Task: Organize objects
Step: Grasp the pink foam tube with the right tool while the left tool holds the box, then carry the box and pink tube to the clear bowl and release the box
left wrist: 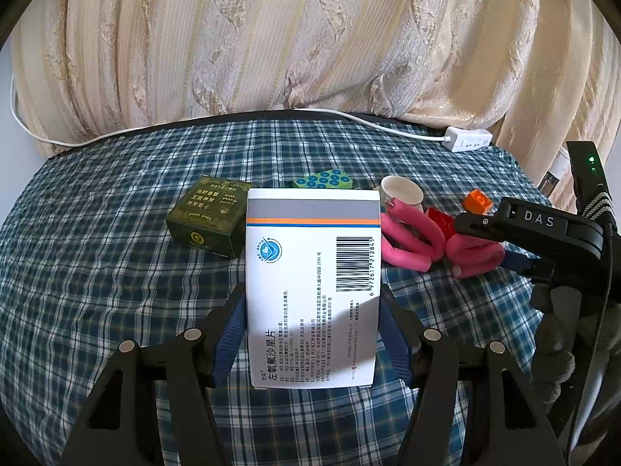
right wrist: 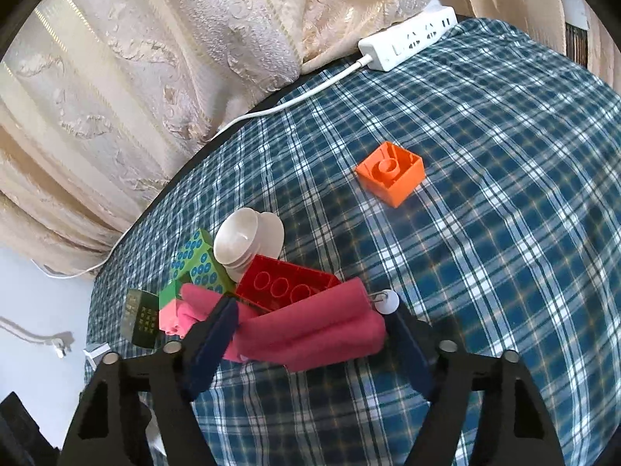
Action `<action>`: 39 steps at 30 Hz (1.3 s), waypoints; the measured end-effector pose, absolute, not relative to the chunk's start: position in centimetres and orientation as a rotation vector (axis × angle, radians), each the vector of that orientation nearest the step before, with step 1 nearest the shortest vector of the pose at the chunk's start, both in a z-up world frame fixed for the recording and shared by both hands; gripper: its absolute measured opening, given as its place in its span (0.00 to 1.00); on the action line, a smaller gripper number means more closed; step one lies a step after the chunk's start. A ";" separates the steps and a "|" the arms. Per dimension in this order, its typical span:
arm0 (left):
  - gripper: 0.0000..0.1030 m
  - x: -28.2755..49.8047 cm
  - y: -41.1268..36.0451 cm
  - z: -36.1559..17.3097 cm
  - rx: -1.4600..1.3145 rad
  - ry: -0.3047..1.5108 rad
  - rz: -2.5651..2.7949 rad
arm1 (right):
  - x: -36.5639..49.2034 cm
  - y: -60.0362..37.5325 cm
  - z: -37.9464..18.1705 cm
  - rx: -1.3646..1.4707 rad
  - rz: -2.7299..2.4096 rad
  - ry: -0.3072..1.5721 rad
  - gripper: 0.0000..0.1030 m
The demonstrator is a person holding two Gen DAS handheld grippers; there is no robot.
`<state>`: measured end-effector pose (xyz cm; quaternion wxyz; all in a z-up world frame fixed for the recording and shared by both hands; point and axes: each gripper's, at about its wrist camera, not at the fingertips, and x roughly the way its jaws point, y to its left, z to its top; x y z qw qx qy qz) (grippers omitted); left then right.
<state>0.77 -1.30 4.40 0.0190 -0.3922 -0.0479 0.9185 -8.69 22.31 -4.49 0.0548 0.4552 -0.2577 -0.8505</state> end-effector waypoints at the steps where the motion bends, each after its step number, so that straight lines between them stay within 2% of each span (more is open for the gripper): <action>1: 0.63 0.7 -1.3 4.4 -1.220 -0.149 2.850 | -8.7 22.3 -4.5 1.381 -2.582 -0.780 0.74; 17: 0.63 0.7 -1.1 4.3 -1.210 -0.130 2.831 | -4.0 25.6 -4.1 1.381 -2.541 -0.870 0.73; 26: 0.63 1.1 -0.3 4.5 -1.168 -0.092 2.825 | -0.1 26.7 -2.2 1.303 -2.614 -0.842 0.73; 39: 0.63 1.5 1.9 4.8 -1.169 -0.039 2.785 | 5.5 33.1 0.4 1.167 -2.776 -0.971 0.73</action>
